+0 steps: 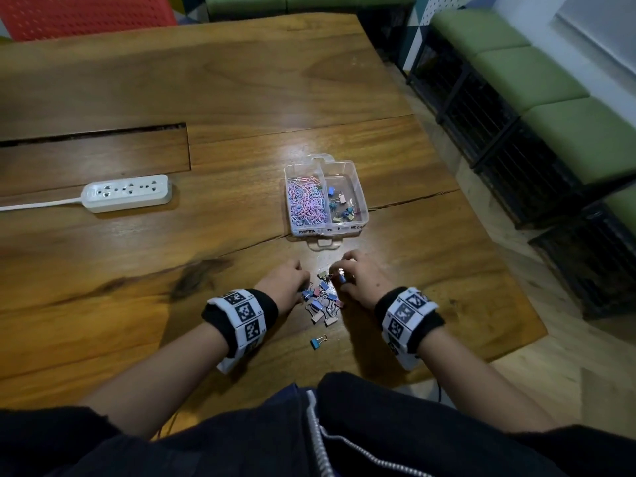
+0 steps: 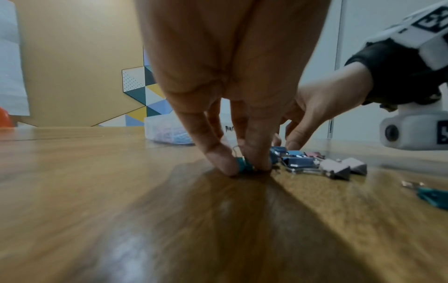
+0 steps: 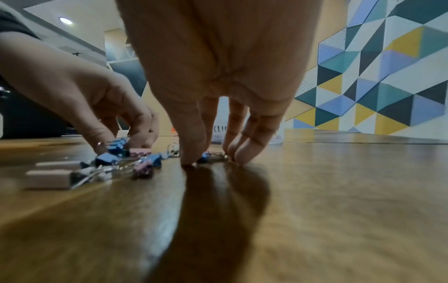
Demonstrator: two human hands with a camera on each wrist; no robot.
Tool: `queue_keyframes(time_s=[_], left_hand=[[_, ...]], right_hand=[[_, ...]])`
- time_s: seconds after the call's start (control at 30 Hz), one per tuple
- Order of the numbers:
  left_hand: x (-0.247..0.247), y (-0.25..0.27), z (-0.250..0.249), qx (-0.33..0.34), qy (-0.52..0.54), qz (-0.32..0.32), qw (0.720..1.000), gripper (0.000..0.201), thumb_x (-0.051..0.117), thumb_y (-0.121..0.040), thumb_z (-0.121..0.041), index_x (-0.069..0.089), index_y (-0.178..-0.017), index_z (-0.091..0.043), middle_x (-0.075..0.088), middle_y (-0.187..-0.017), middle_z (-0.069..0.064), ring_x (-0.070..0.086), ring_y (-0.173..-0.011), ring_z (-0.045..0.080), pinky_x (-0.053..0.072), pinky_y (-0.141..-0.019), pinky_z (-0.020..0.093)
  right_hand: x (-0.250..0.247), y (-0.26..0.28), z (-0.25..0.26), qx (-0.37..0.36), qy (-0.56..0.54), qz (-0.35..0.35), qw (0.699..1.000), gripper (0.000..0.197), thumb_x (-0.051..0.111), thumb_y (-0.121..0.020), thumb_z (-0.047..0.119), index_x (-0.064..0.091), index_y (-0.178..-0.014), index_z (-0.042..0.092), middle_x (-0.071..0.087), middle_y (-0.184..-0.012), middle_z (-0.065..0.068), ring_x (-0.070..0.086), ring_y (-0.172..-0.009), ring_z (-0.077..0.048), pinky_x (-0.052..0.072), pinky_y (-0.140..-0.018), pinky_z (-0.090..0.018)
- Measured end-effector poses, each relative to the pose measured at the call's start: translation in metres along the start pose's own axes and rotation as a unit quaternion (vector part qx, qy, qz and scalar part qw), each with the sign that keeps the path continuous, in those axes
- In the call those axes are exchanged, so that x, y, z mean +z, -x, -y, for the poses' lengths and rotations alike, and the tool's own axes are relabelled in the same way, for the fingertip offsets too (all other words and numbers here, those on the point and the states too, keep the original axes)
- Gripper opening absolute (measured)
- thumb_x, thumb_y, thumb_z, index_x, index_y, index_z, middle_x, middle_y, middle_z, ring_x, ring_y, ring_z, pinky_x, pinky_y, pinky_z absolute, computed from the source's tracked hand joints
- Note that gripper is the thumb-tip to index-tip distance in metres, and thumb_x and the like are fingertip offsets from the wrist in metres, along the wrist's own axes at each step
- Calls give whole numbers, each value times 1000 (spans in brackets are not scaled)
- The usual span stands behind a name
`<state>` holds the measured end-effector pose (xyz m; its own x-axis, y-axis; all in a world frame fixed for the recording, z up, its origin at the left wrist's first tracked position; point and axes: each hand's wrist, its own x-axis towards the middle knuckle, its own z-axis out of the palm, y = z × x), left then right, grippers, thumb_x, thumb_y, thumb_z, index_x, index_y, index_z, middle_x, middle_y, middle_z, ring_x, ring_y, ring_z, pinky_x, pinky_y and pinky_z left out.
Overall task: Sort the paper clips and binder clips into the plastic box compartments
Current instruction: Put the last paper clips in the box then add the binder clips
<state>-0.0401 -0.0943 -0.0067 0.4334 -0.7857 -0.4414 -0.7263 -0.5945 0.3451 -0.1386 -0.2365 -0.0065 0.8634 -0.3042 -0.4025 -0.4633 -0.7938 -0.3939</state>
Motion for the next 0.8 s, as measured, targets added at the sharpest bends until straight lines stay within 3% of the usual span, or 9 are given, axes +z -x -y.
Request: queue_keyframes(time_s=[0.2,0.27,0.37,0.5,0.67,0.8], left_hand=[[2,4,-1,15,5,-18,1000,32,51,-89,-10,51,-121,-14,53,-122,6,52,-110,22,45,-89,28],[4,5,-2,17,20,-12,1000,43,52,-88,-7,47,-129,-19,51,-126,6,49,-114,22,43,-92,29],[4,7,-1,17,54,24,998,56,55,-86,-8,39,-137,-25,45,-129,5,44,-119,22,41,-98,30],[8,10,-3,31,14,10,999,43,61,-84,-23,51,-126,-19,46,-128,4,43,-118,21,39,-99,30],[11,12,-2,52,-21,-28,998,23,50,-91,-23,58,-111,-14,54,-117,4,47,-110,20,41,-91,28],[11,15,1,41,-9,-31,999,18,51,-90,-20,60,-104,-15,56,-111,4,48,-106,20,40,-87,26]], right_hand=[[7,11,-4,11,-14,-34,999,18,54,-83,7,54,-100,12,52,-106,-4,47,-102,-21,44,-89,-31],[10,14,-5,26,-26,-49,998,11,54,-80,5,51,-84,14,49,-94,-3,47,-93,-20,43,-80,-27],[17,22,-7,56,-67,-63,994,14,58,-78,2,51,-79,14,49,-92,-2,48,-91,-19,45,-79,-27],[23,29,-9,78,-91,-73,990,18,57,-79,-2,62,-93,9,55,-102,-5,49,-97,-17,46,-88,-25],[17,28,-5,91,-80,-64,991,12,59,-79,1,66,-88,6,56,-104,-9,52,-97,-20,47,-85,-24],[-6,23,3,103,-127,-67,984,6,60,-80,1,63,-83,5,55,-94,-4,51,-85,-14,45,-76,-20]])
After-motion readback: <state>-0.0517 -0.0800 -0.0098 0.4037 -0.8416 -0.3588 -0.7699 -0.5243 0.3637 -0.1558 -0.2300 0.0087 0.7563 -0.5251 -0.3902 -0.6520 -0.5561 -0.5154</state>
